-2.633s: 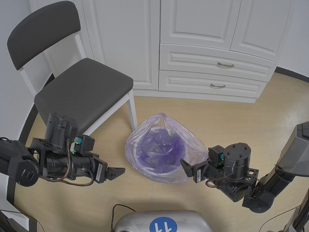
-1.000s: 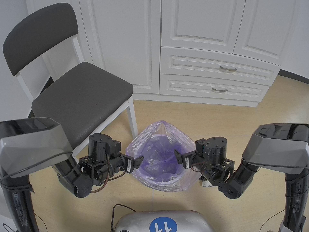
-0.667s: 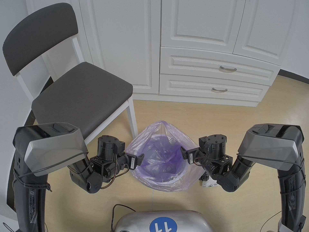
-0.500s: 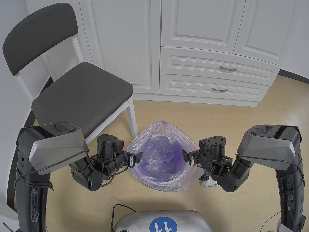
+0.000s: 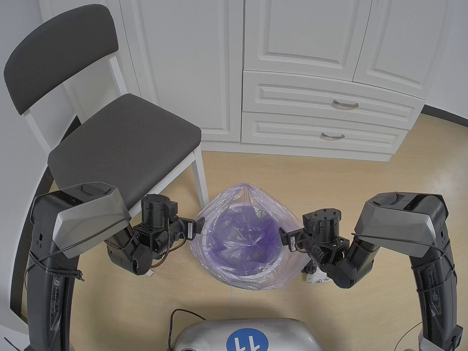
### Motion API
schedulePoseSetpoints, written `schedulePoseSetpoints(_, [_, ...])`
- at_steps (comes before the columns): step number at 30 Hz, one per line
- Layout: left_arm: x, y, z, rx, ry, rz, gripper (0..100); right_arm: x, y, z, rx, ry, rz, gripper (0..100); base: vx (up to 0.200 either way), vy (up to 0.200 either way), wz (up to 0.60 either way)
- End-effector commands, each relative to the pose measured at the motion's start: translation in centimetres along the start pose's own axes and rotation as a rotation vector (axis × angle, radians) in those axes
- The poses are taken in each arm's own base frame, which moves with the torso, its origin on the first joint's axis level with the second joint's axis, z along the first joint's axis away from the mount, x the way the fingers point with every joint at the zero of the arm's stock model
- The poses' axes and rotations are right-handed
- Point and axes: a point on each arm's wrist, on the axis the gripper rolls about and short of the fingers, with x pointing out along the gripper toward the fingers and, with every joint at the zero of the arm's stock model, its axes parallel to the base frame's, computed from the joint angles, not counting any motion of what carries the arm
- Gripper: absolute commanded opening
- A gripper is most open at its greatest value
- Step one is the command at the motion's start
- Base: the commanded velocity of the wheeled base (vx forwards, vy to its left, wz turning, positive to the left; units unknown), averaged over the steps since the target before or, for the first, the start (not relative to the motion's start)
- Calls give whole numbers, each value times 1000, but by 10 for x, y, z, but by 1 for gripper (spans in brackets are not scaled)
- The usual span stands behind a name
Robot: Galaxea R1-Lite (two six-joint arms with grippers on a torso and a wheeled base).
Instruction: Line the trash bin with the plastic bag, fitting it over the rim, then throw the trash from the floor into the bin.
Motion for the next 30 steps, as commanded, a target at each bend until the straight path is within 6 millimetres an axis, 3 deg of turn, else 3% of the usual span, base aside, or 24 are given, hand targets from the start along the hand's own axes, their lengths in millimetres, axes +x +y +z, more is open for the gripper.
schedulePoseSetpoints(1, [3,8,1,-9,-7,17,100,9,-5,-2,10,-10,-26,100,0,0,0])
schedulePoseSetpoints(12, [15,12,-1,-17,-21,29,100,38,-24,4,53,-74,-118,100,0,0,0])
schedulePoseSetpoints(30, [37,16,1,-62,-77,112,100,76,-32,7,160,-174,-196,100,0,0,0])
